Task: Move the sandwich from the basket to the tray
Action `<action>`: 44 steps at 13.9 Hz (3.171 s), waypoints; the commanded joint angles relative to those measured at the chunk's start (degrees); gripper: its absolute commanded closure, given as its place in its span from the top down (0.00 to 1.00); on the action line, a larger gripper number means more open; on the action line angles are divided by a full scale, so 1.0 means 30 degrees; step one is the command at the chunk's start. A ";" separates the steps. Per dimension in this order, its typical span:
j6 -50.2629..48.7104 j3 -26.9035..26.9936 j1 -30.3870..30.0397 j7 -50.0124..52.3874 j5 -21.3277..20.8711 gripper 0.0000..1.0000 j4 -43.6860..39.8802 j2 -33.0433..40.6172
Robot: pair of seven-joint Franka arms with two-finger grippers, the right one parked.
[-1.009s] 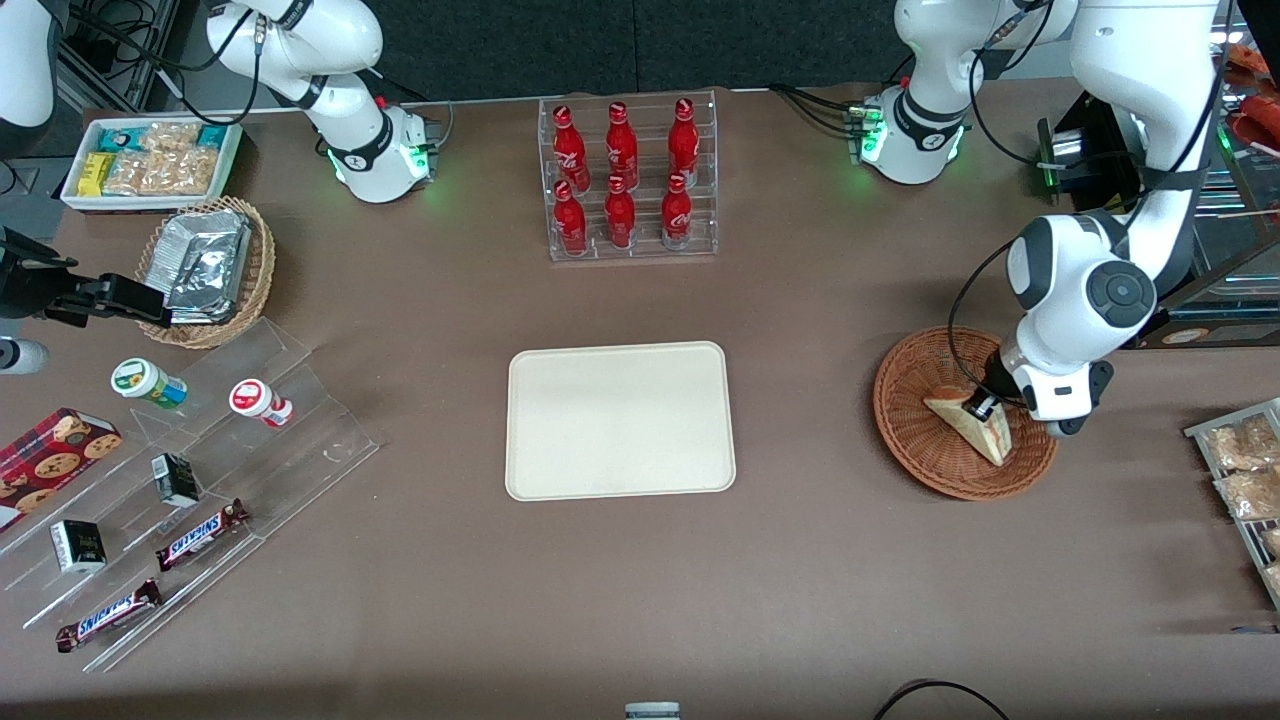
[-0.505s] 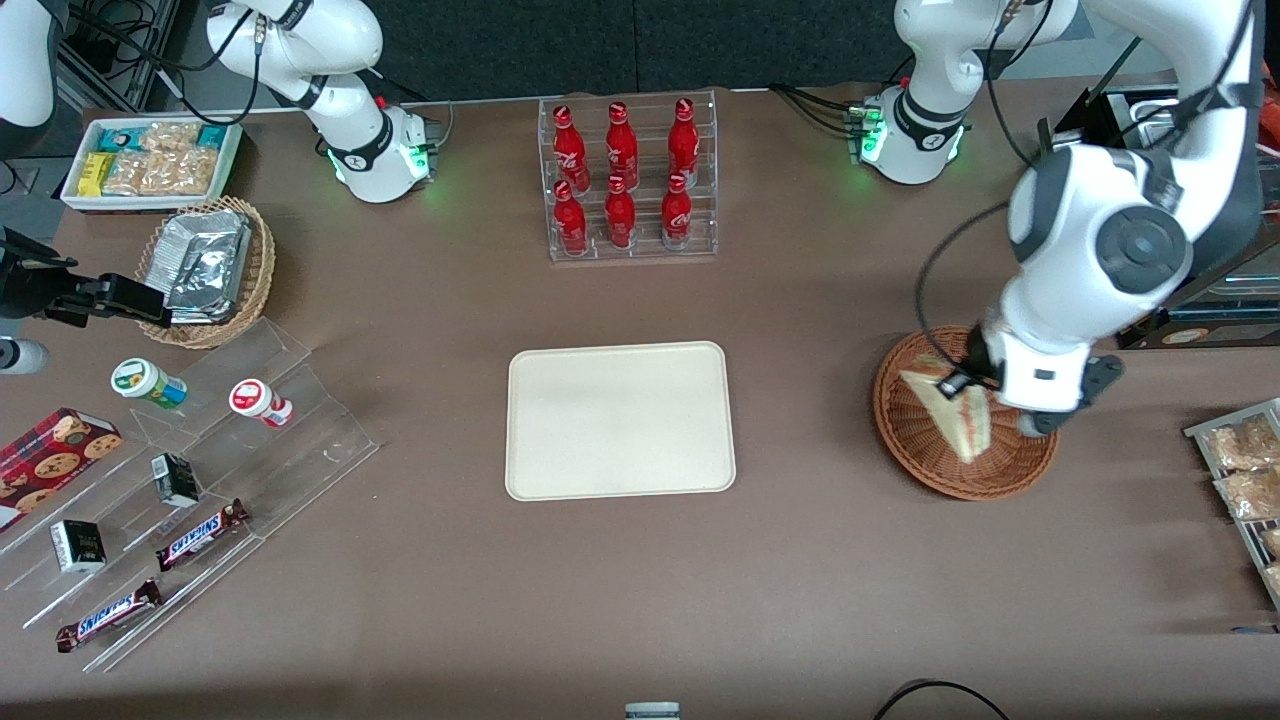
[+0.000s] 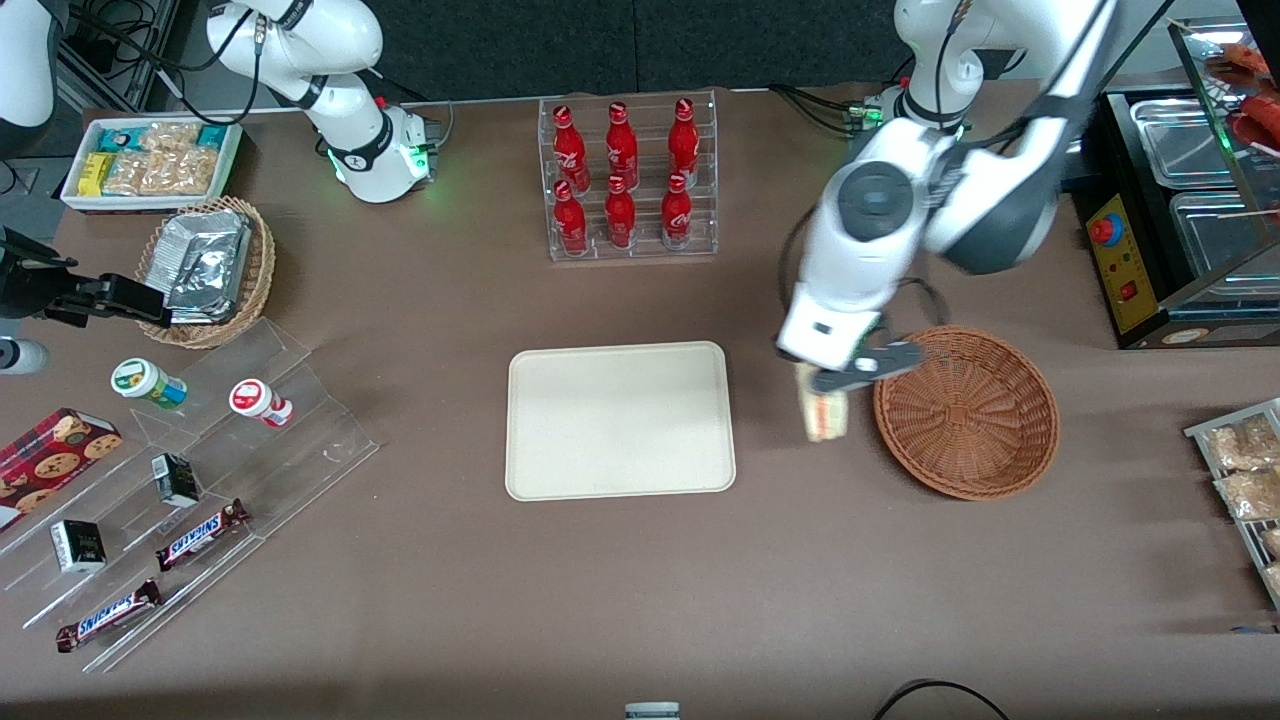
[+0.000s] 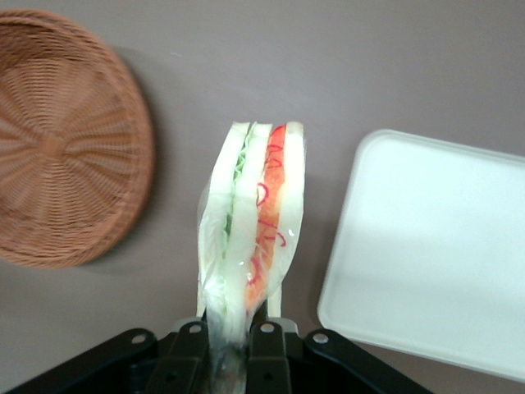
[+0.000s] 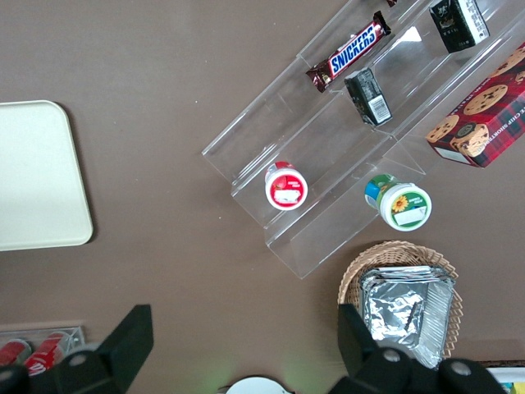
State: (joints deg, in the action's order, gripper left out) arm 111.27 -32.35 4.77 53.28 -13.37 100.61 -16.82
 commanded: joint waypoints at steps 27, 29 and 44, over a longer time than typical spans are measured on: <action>0.2607 0.0382 0.6145 0.6089 -0.6444 0.99 -0.7433 -1.0479; 0.2373 0.0353 0.5940 0.6147 -0.6327 0.99 -0.7462 -0.9779; -0.7062 0.0294 -0.3050 -0.0967 0.0411 0.99 -0.5945 0.0680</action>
State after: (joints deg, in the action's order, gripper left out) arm 90.07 -31.08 -1.74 53.69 -13.72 77.56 -18.82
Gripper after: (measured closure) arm 0.004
